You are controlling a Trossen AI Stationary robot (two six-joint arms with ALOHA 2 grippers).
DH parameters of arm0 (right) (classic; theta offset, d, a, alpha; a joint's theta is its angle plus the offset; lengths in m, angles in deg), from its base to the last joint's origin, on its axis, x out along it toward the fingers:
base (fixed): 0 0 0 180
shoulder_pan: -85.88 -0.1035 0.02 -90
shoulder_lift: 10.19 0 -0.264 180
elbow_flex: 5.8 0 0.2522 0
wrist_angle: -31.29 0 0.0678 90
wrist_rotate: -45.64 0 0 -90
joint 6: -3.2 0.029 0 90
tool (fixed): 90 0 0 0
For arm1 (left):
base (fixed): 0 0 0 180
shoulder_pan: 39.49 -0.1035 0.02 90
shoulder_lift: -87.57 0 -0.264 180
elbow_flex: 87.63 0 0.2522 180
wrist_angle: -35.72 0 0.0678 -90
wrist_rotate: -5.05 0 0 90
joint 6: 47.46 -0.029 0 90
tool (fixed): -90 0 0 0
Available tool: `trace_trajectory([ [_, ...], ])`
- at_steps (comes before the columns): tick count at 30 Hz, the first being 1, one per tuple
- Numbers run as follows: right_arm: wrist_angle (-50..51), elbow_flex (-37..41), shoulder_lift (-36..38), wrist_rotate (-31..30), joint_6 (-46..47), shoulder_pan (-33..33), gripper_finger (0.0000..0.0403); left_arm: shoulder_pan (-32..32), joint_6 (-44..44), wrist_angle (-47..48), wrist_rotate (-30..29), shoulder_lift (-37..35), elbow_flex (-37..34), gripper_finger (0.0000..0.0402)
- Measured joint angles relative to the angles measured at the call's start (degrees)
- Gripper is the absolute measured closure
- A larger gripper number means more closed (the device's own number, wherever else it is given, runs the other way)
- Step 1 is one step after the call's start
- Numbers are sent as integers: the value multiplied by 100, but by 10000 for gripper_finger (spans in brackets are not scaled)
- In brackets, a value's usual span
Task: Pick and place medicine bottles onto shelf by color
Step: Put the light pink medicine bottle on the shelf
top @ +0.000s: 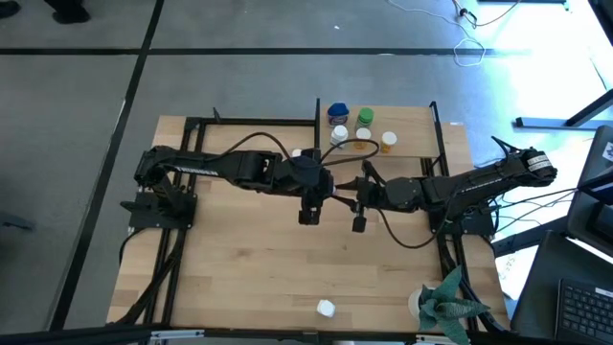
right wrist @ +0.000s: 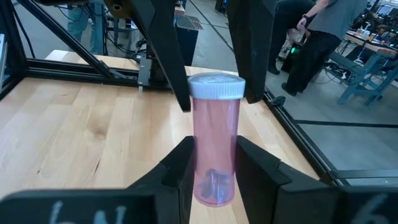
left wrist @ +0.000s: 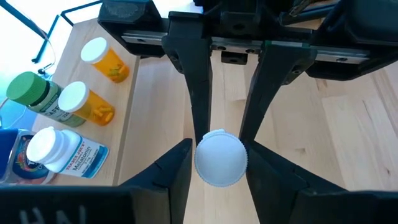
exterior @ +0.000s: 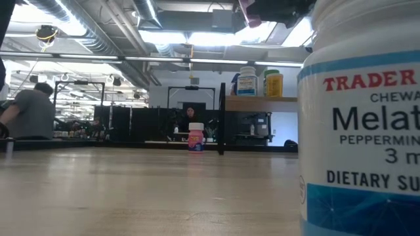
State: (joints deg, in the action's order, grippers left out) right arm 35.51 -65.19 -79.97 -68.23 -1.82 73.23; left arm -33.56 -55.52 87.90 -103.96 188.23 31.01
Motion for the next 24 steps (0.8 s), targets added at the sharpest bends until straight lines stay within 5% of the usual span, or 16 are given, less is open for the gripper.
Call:
trace_trajectory([
  [24,28,-4,0,-180,0,2,300,-24,-155,-11,-393,44,0,230],
])
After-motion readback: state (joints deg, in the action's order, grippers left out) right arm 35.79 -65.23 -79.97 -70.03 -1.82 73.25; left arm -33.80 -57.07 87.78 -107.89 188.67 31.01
